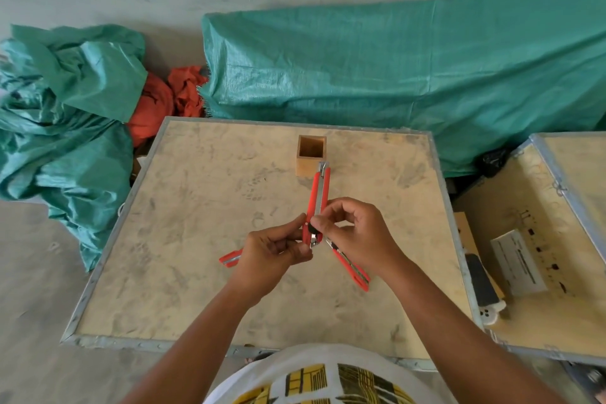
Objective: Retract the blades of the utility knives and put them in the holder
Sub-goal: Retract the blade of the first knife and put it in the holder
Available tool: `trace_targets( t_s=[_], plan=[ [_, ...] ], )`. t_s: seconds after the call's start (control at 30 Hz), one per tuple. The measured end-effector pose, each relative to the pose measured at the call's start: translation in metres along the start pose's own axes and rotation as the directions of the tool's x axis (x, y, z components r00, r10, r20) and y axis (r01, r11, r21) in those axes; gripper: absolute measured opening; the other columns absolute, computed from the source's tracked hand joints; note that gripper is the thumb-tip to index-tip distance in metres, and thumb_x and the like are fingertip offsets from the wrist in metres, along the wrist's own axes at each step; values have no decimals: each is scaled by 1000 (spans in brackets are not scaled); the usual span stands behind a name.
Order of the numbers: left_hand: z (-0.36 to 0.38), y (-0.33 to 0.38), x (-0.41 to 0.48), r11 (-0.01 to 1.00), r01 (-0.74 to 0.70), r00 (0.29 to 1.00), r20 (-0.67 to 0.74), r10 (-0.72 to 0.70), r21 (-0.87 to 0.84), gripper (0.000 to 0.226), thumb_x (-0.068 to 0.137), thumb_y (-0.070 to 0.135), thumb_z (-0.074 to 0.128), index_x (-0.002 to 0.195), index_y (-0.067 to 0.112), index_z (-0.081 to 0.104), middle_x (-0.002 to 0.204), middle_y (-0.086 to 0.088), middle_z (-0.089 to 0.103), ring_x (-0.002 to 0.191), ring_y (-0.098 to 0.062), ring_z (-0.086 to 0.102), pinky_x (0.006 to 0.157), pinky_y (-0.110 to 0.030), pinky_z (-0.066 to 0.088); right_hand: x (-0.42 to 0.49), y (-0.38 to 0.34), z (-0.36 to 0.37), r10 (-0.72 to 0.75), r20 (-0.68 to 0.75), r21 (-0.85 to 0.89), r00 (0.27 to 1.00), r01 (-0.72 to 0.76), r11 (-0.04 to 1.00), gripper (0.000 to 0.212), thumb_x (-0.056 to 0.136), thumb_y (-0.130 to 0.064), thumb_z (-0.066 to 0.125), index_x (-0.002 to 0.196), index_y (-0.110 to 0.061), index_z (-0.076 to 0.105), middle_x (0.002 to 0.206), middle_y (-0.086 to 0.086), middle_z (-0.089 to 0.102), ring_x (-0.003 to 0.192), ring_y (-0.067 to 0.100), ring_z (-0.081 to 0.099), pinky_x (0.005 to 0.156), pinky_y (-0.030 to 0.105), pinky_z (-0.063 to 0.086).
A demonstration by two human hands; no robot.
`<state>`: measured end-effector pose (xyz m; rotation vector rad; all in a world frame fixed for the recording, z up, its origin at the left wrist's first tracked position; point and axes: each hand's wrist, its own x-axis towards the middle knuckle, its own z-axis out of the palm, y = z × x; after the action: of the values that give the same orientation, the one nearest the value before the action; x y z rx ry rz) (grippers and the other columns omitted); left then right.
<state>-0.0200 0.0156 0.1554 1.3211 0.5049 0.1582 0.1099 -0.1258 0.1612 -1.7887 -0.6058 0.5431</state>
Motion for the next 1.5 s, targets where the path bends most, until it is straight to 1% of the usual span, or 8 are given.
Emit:
trace_targets(
  t_s=[0.17, 0.37, 0.6, 0.73, 0.9, 1.1, 1.37, 1.5],
  plan=[
    [3, 4, 33, 995, 6, 1000, -9, -5, 95, 51, 82, -13, 67, 125, 14, 65, 103, -9, 77, 97, -41, 69, 86, -45, 60, 30, 3, -13, 21, -15, 41, 1000, -20, 999, 24, 92, -15, 74, 115, -21, 74, 107, -9, 77, 92, 12, 77, 81, 36, 66],
    [0, 10, 100, 940, -48, 997, -37, 64, 337, 57, 80, -10, 70, 117, 34, 68, 93, 6, 79, 82, -25, 72, 88, -29, 58, 92, 14, -26, 40, -63, -30, 997, -42, 999, 29, 92, -18, 75, 120, -23, 73, 117, -4, 75, 83, 14, 79, 78, 40, 66],
    [-8, 15, 200, 877, -55, 998, -4, 64, 478, 52, 83, -2, 71, 121, 33, 66, 98, 9, 77, 77, -4, 71, 79, -8, 47, 184, 44, -32, 40, -185, -70, 982, -54, 996, 28, 90, -9, 76, 115, -21, 76, 110, -2, 75, 99, 19, 75, 81, 48, 65],
    [-11, 11, 251, 831, -21, 998, -42, 54, 555, 53, 80, 9, 78, 127, 27, 64, 105, 15, 71, 92, -2, 67, 85, -15, 45, 229, 64, -25, -7, -292, -112, 957, -27, 993, 28, 89, -7, 76, 115, -16, 77, 113, 3, 77, 103, 17, 73, 82, 47, 65],
    [-18, -6, 289, 756, 35, 993, -106, 45, 654, 79, 76, 19, 82, 145, 23, 42, 150, 0, 43, 134, -18, 43, 111, -39, 41, 260, 94, -12, -127, -340, -292, 932, 24, 956, 26, 91, -8, 74, 117, -12, 77, 115, 7, 78, 103, 20, 73, 86, 40, 63],
    [-17, -21, 299, 767, 30, 998, -60, 12, 641, 52, 84, 9, 73, 130, 26, 56, 125, 10, 62, 110, -7, 56, 86, -9, 46, 264, 116, 3, -210, -298, -437, 931, 63, 897, 26, 90, -2, 72, 115, -9, 77, 110, 9, 79, 101, 23, 73, 93, 32, 58],
    [-18, -20, 292, 802, 6, 998, -53, 32, 598, 56, 80, 8, 75, 128, 29, 57, 123, 9, 64, 111, -10, 58, 94, -27, 50, 250, 119, 4, -163, -265, -405, 950, 44, 913, 34, 90, 5, 67, 122, -8, 74, 116, 11, 76, 107, 25, 71, 98, 31, 56],
    [-18, -17, 268, 872, 43, 994, -105, 10, 488, 63, 79, 0, 75, 135, 17, 53, 117, 11, 58, 107, -9, 52, 88, -28, 47, 228, 114, 3, -146, -267, -368, 953, 39, 929, 36, 89, 5, 70, 122, -8, 73, 120, 12, 75, 109, 25, 71, 97, 33, 57]
  ],
)
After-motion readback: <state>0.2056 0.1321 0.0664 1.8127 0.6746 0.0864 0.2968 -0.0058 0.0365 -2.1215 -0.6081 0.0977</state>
